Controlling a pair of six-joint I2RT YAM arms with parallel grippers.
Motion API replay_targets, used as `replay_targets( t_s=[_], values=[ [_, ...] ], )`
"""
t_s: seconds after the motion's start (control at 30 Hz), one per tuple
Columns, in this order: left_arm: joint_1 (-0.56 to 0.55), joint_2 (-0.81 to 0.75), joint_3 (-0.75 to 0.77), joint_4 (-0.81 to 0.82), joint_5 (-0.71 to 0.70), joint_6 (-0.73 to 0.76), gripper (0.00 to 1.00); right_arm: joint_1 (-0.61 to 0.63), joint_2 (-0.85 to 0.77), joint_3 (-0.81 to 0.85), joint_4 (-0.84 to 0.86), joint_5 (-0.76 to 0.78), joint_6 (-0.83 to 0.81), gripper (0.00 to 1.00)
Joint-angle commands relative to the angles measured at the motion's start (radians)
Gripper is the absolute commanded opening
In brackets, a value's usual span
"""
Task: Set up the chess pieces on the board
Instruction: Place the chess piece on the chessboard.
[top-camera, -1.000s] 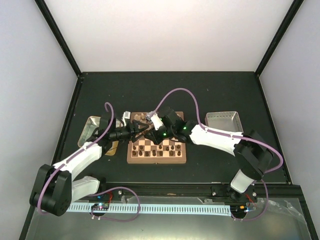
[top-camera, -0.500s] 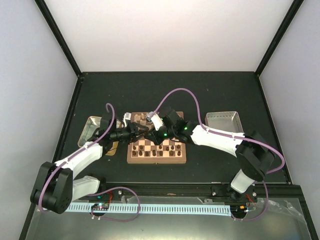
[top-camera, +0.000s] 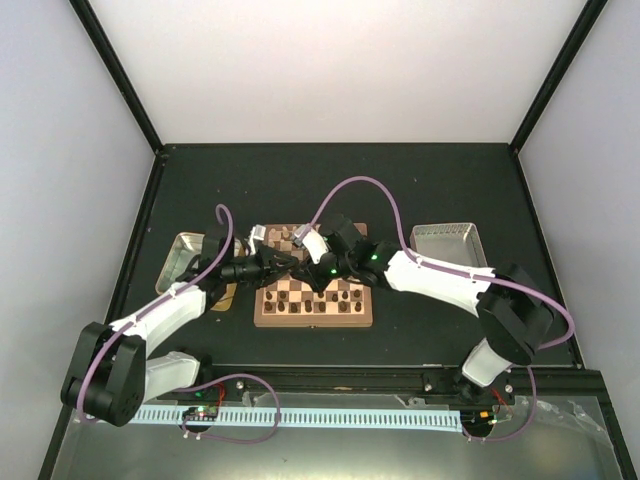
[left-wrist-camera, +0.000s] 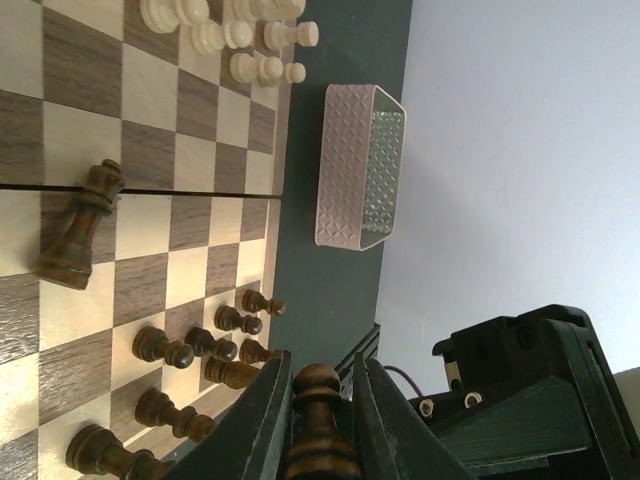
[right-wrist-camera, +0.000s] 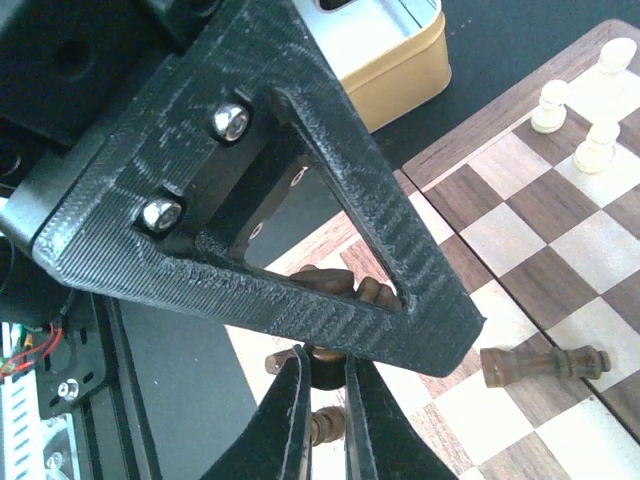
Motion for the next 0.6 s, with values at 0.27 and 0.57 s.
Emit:
replay_targets(
  t_s=[0.27, 0.57],
  values=[
    [0.009, 0.037, 0.105, -0.152, -0.006, 0.194, 0.04, 0.003, -0.06, 0.031, -0.207, 0.058, -0.266, 0.01],
    [0.011, 0.099, 0.165, -0.268, 0.037, 0.362, 0.07, 0.003, -0.07, 0.055, -0.246, 0.13, -0.354, 0.01]
  ],
)
